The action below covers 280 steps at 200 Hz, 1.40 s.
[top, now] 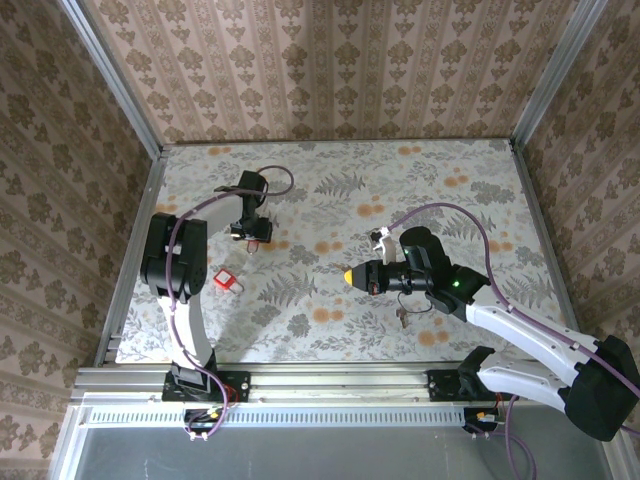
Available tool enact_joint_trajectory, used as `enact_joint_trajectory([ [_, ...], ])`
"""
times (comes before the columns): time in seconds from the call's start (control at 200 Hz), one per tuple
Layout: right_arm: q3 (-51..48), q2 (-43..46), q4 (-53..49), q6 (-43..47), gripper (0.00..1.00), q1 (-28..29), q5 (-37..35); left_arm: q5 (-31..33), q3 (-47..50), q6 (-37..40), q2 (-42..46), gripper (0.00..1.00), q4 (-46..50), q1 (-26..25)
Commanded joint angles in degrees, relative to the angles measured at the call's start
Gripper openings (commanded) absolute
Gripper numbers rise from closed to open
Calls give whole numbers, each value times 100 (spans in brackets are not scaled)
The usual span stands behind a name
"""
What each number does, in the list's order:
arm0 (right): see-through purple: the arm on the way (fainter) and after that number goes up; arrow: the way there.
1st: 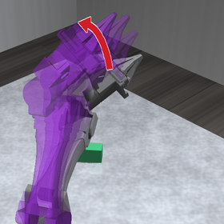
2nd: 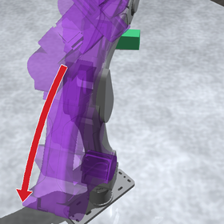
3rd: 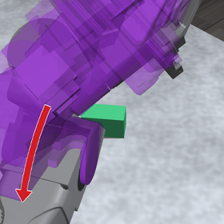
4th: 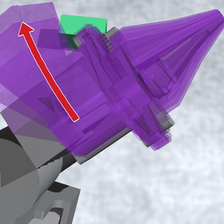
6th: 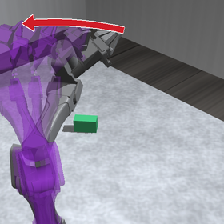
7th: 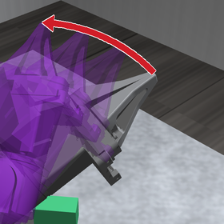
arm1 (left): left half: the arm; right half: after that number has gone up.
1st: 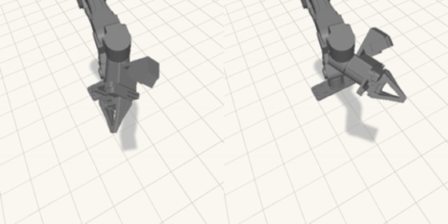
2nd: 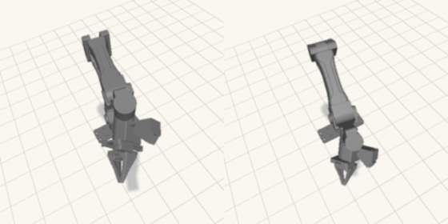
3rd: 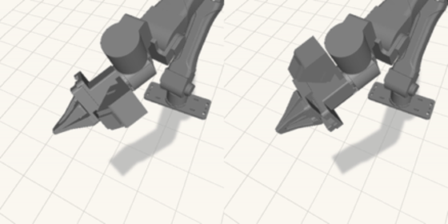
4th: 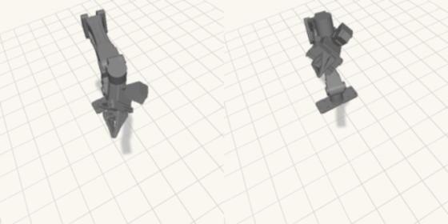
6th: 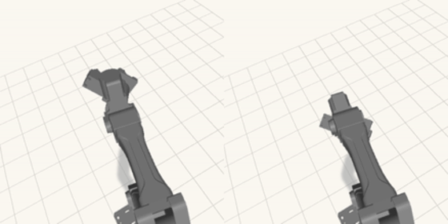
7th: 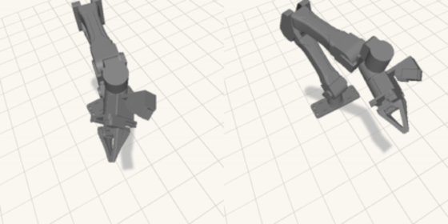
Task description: Unlock with the key
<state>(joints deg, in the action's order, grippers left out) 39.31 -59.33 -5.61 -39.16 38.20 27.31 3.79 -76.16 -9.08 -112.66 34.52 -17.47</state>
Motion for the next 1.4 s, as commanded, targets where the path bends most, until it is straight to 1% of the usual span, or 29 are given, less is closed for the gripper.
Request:
enact_joint_trajectory([
  [0.0, 33, 122, -64, 13, 0, 38, -107, -162, -26, 116, -124, 44, -102, 64],
  [0.125, 39, 141, -142, 69, 0, 28, -189, -373, 143, 141, -13, 35, -280, 36],
  [0.205, 157, 128, -398, 201, 0, 2, -336, -580, 296, 236, 170, 32, -494, -90],
  [0.295, 455, 128, -908, 428, 0, -144, -374, -701, 465, 459, 544, 28, -747, -327],
  [0.375, 727, 214, -1340, 647, 0, -450, -234, -699, 699, 795, 1045, 25, -1150, -668],
  [0.42, 869, 270, -1573, 752, 0, -703, -45, -699, 866, 1067, 1352, 24, -1426, -830],
  [0.445, 948, 293, -1691, 796, 0, -875, 109, -675, 965, 1234, 1515, 23, -1582, -1084],
  [0.505, 1136, 309, -1969, 879, 0, -1282, 507, -702, 1174, 1630, 1868, 21, -1915, -1359],
  [0.57, 1364, 271, -2316, 1038, 0, -1544, 804, -928, 1435, 2079, 2210, 19, -2324, -1601],
  [0.655, 1719, 119, -2963, 1358, 0, -1596, 876, -1439, 1746, 2641, 2571, 19, -2771, -1852],
  [0.68, 1761, 92, -3036, 1400, 0, -1596, 892, -1696, 1839, 2931, 2661, 16, -2837, -1904],
  [0.705, 1857, 36, -3201, 1505, 0, -1596, 893, -1908, 1971, 3234, 2754, 15, -2963, -1980],
  [0.82, 2130, -141, -3761, 1853, 0, -1591, 741, -2287, 2634, 4330, 3204, 11, -3641, -2343],
  [0.89, 2194, -253, -3891, 2002, 0, -1588, 999, -2550, 2742, 4747, 3394, 10, -3607, -2471],
  [0.925, 2219, -299, -3939, 2069, 0, -1574, 1110, -2585, 2747, 4954, 3466, 8, -3506, -2559],
  [1.05, 2342, -510, -4415, 2501, 0, -1471, 1232, -2423, 2589, 5522, 3679, 4, -3031, -2885],
  [1.155, 2371, -593, -4648, 2749, 0, -1217, 1180, -2178, 2495, 5944, 3803, 3, -2782, -3146],
  [1.27, 2397, -675, -4731, 2822, 0, -953, 951, -2022, 2374, 6181, 3878, 0, -2528, -3329],
  [1.395, 2288, -659, -4612, 2784, 0, -920, 881, -2040, 2462, 6155, 4047, 0, -2599, -3365],
])
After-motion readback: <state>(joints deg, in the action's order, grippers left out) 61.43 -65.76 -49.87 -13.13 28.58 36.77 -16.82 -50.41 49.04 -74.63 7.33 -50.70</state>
